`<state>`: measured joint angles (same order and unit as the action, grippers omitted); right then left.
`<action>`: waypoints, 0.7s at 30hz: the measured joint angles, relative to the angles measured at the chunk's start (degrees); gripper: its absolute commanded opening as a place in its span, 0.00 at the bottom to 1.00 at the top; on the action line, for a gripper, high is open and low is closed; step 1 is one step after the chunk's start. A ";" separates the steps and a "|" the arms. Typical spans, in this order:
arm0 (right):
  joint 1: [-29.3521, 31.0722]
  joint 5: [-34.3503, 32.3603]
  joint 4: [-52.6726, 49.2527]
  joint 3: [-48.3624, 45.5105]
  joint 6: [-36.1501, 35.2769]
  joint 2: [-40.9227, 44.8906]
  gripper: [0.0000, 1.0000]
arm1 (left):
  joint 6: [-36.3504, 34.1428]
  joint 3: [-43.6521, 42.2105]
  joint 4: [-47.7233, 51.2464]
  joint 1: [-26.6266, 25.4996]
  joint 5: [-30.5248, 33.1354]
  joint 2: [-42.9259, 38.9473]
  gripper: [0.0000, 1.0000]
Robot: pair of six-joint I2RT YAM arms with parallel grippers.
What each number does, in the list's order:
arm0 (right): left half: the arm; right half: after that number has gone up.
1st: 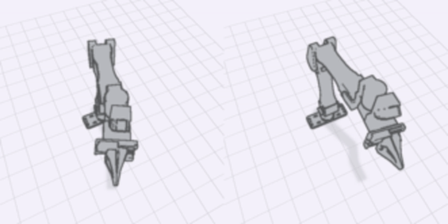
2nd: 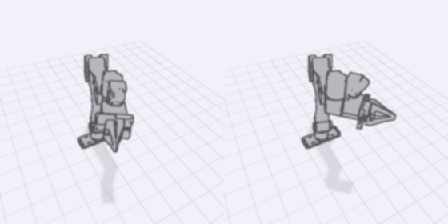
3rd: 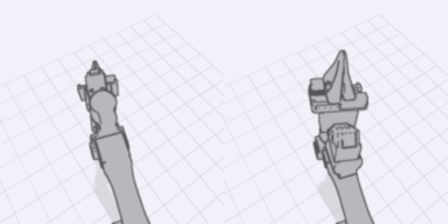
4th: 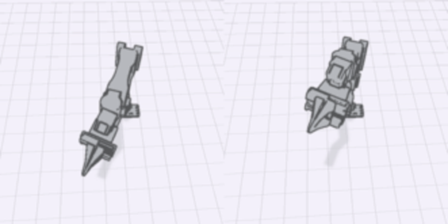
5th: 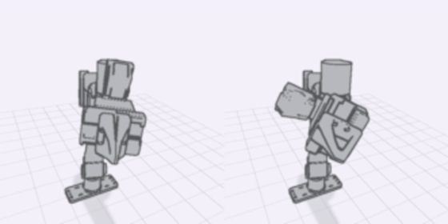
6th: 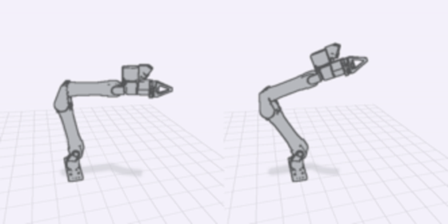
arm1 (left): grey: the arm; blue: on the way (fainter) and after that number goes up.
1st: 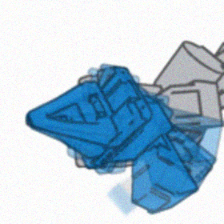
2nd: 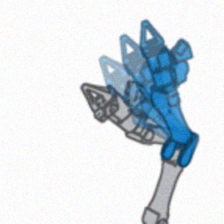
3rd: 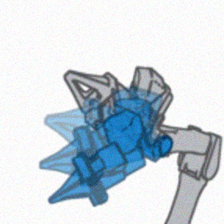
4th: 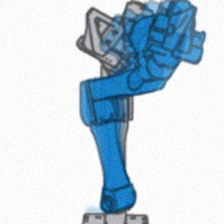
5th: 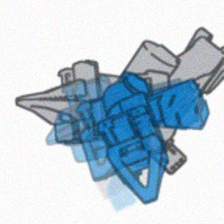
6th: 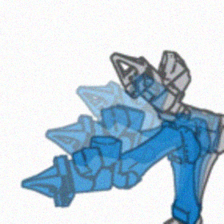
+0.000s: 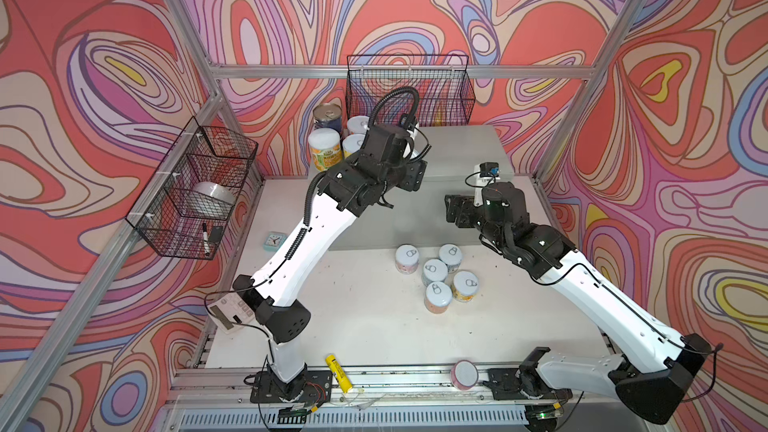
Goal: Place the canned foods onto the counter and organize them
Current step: 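Lift the green can with the left gripper over the cabinet while the right rises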
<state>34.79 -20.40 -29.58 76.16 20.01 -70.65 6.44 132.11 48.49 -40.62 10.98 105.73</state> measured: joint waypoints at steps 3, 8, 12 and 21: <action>-0.28 -0.72 0.17 1.20 -1.16 -0.02 0.91 | 0.26 3.26 0.26 0.94 -1.07 3.89 0.00; -1.01 -2.05 1.01 4.83 -4.00 0.00 0.91 | 1.62 7.37 0.52 1.92 -2.38 8.72 0.00; -1.36 -2.25 2.47 6.71 -5.64 -0.17 0.91 | 2.60 9.73 0.61 2.73 -2.86 10.45 0.00; -1.73 -0.68 3.87 8.44 -7.06 -4.37 0.91 | 4.37 15.98 1.16 4.63 -3.50 14.62 0.00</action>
<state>33.06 -21.08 -25.71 84.60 12.95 -75.02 10.81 148.09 49.65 -35.99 7.49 120.36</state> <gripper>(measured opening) 0.909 0.756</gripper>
